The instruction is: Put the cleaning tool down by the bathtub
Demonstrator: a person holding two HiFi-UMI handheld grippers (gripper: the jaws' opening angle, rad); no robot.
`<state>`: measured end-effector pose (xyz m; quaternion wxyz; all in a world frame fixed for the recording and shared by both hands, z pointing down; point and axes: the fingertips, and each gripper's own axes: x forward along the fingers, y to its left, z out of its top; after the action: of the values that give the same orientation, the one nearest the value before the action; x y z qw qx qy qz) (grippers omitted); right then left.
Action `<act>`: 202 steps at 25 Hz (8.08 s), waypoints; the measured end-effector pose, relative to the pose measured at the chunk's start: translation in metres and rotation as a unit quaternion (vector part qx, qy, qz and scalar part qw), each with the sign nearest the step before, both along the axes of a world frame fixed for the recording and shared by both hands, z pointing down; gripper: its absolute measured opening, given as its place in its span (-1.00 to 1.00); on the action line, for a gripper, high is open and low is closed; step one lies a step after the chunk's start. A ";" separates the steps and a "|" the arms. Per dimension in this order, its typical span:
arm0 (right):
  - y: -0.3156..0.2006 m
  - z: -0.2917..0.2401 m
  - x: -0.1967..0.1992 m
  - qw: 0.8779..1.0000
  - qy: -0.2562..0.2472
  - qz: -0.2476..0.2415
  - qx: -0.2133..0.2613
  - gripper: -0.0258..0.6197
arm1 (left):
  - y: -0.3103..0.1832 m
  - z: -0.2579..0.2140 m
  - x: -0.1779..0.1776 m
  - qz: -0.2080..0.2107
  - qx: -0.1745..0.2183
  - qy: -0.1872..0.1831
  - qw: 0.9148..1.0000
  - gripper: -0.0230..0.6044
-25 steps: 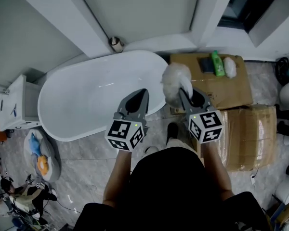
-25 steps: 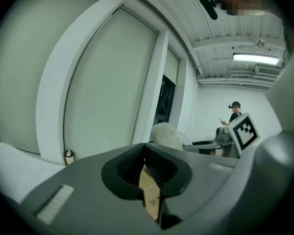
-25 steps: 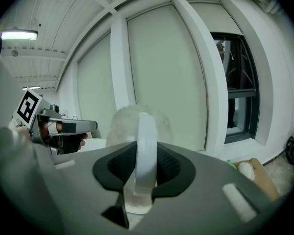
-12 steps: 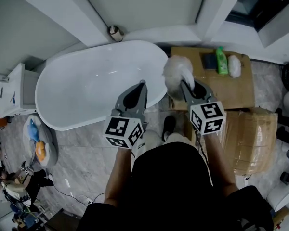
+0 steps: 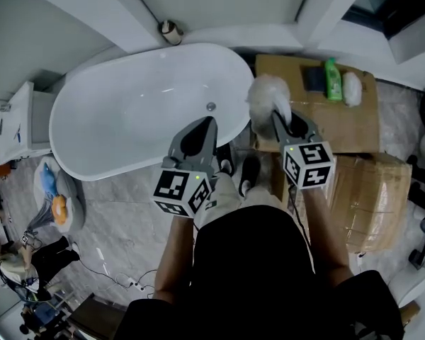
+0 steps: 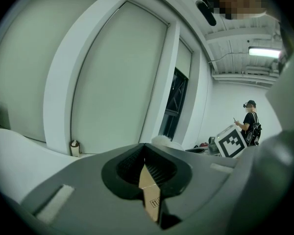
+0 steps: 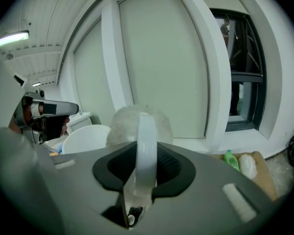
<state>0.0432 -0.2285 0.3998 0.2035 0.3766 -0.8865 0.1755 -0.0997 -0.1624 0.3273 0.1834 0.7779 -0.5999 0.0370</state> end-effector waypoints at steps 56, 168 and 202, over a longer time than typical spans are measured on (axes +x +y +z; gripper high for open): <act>-0.107 0.296 0.016 0.975 0.130 0.109 -0.142 -0.64 | -0.123 0.173 0.006 0.093 -0.132 0.040 0.986 -0.93; 0.079 0.085 -0.010 0.995 0.034 0.063 0.069 -0.66 | 0.083 0.108 -0.006 0.101 -0.092 0.002 0.991 -0.93; 0.230 -0.097 -0.056 0.984 -0.027 0.079 0.155 -0.90 | 0.172 -0.020 0.002 0.156 0.051 0.021 0.986 -0.93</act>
<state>-0.0133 0.0020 0.3024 0.1044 0.4677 -0.8755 0.0616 -0.0976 0.0092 0.3074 0.1480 0.8709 -0.4682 0.0184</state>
